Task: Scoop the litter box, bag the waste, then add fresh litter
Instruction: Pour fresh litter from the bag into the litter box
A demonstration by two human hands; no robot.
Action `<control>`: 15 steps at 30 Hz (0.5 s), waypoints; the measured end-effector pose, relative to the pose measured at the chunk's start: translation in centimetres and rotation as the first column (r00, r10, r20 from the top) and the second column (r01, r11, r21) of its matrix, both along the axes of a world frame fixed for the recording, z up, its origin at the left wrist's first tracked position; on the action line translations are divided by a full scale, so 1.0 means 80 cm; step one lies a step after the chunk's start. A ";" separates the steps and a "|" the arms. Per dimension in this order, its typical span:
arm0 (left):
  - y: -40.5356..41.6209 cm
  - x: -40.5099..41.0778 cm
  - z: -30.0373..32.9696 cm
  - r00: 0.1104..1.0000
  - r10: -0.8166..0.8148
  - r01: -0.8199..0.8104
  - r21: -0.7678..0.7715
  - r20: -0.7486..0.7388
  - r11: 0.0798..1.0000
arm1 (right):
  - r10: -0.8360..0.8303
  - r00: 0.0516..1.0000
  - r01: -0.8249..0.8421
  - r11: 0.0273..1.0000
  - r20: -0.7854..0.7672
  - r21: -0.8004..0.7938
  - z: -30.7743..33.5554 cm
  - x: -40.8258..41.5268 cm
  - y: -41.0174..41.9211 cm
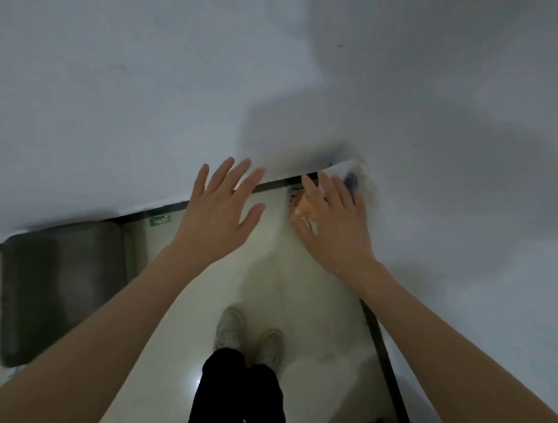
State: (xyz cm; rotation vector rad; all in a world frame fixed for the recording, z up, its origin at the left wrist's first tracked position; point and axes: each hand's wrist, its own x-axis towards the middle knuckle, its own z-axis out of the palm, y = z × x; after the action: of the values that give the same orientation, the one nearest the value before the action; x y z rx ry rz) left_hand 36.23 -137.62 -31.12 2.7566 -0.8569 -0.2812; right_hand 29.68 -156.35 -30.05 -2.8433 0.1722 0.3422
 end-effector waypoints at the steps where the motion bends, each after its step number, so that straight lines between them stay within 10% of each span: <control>1: 0.022 -0.012 0.009 0.999 0.038 -0.038 -0.002 -0.002 0.999 | 0.036 0.999 -0.036 0.999 -0.028 0.005 0.010 -0.005 0.018; 15: 0.364 -0.194 0.029 0.845 0.517 -0.508 0.092 -0.135 0.856 | 0.378 0.918 -0.380 0.925 -0.118 0.006 0.016 -0.104 0.337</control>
State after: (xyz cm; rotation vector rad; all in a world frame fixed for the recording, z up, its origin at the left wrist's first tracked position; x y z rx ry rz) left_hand 20.70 -108.49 -28.80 2.8325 -0.0518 -0.4089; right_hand 21.33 -129.38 -28.77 -2.8626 -0.3627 0.5892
